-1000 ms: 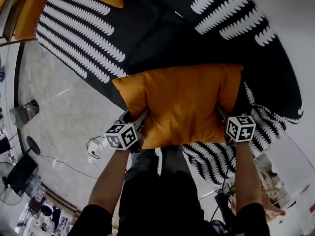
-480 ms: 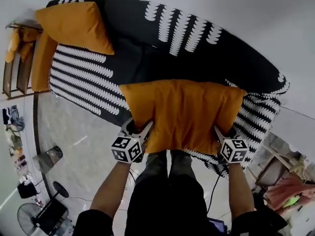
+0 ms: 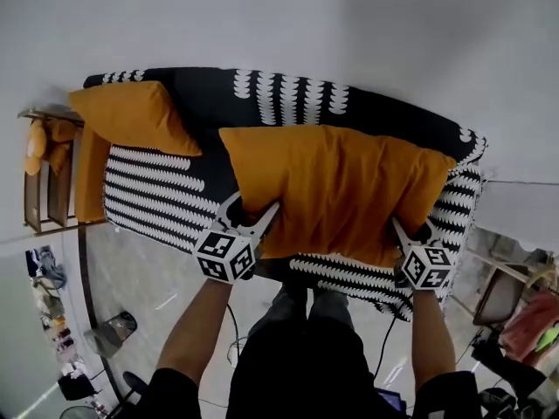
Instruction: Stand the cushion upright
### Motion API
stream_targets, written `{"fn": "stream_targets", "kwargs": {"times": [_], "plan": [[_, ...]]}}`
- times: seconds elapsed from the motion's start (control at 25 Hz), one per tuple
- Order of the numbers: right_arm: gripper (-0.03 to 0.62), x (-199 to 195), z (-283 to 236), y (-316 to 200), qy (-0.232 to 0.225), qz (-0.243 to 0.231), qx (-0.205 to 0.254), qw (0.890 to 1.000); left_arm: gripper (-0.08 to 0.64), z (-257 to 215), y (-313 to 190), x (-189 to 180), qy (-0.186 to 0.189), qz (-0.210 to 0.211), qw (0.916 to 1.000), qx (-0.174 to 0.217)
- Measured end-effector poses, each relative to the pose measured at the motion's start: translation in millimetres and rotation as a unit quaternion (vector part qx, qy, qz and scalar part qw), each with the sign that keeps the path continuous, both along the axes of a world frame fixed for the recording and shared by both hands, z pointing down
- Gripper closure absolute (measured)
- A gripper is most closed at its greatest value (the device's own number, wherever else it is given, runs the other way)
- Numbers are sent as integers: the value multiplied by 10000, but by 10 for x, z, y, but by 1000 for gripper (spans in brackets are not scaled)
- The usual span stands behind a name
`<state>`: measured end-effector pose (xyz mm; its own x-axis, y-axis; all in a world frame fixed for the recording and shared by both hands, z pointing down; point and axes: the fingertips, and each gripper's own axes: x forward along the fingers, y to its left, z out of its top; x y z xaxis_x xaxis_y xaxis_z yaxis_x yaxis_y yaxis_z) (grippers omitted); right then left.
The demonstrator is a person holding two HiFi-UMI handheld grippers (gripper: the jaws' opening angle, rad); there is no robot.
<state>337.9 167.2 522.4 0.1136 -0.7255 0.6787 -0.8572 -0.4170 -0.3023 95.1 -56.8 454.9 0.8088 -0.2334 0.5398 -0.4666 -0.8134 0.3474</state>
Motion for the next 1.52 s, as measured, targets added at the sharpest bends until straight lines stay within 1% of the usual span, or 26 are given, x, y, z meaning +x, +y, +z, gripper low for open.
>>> {"fn": "stream_targets", "kwargs": {"times": [0.16,0.36,0.52,0.68,0.8,0.88,1.0,1.08,1.16,1.2,1.32,1.44,1.52], "plan": [[281,336,-256,-178,373,249,205,9988,267,-188,-248,345,288,149,9994,153],[275,730,-436,-311,733,519,355,9953,261,-267,-513,778,639,327,9970,291],[272,1032,-315,-380,945,679,419,9923,256,-113,-662,1116,820,441,9948,406],[272,1212,-140,-362,1076,807,305,9904,256,132,-674,1326,818,462,9952,261],[267,1320,78,-329,1081,903,212,9898,248,361,-695,1447,678,441,9963,282],[256,1344,272,-261,1047,940,91,9900,233,542,-699,1472,453,417,9975,346],[233,1249,564,-141,939,943,-275,9907,202,840,-686,1357,-102,414,9985,336],[225,1142,736,-92,802,956,-577,9905,192,1020,-678,1200,-540,415,9972,320],[221,1053,855,-78,736,939,-807,9896,187,1188,-677,1024,-946,243,9950,223],[219,1021,872,-84,768,913,-849,9892,189,1241,-685,940,-1061,48,9942,164],[216,997,852,-109,858,912,-855,9884,196,1271,-736,778,-1077,-601,9923,84],[204,994,878,-62,843,1017,-895,9872,196,1280,-720,710,-1122,-817,9902,133],[190,994,852,35,855,1197,-916,9849,196,1261,-686,637,-1157,-889,9892,149]]}}
